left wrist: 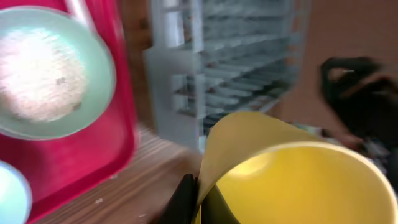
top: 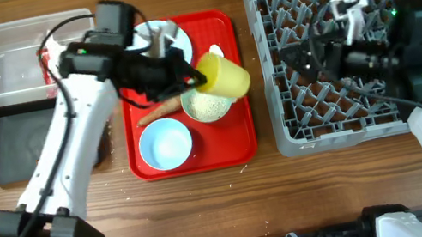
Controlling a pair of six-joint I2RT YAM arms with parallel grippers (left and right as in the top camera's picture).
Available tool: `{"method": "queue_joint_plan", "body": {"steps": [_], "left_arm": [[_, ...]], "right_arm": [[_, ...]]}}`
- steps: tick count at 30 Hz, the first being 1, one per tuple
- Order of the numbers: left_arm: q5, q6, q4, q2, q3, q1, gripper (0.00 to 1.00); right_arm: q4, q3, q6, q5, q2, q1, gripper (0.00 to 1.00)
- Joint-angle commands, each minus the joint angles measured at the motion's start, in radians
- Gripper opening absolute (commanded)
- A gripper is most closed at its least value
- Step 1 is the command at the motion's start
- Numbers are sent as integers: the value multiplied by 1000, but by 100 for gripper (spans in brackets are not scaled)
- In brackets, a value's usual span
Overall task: Sort waste into correct bins and load items into the dishwasher rack
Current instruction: 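Grasp the yellow cup with the left gripper and lift it, then hand the yellow cup from the left gripper to the right gripper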
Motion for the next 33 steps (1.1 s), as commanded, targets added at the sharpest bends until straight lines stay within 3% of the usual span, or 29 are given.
{"method": "queue_joint_plan", "body": {"steps": [1, 3, 7, 12, 16, 23, 25, 26, 28, 31, 33], "left_arm": [[341, 20, 73, -6, 12, 88, 4], [463, 20, 116, -6, 12, 121, 4], [527, 20, 124, -6, 12, 127, 4], [572, 19, 134, -6, 12, 127, 4], [572, 20, 134, -6, 12, 127, 4], [567, 20, 135, -6, 12, 106, 4], [567, 20, 135, -6, 12, 106, 4], [567, 20, 135, -6, 12, 106, 4], [567, 20, 142, -6, 12, 106, 5], [558, 20, 147, -6, 12, 108, 17], [478, 21, 148, -6, 12, 116, 25]], "right_arm": [[159, 19, 61, -222, 61, 76, 100], [361, 19, 149, -330, 137, 130, 100], [626, 19, 239, -344, 208, 202, 100], [726, 19, 270, -339, 222, 263, 99], [779, 19, 287, -338, 222, 282, 80], [883, 19, 371, -336, 222, 282, 74], [876, 19, 370, -346, 222, 282, 64], [875, 19, 370, -350, 222, 282, 52], [859, 19, 369, -350, 222, 282, 38], [856, 19, 368, -350, 222, 277, 30], [849, 19, 408, -351, 222, 228, 24]]}}
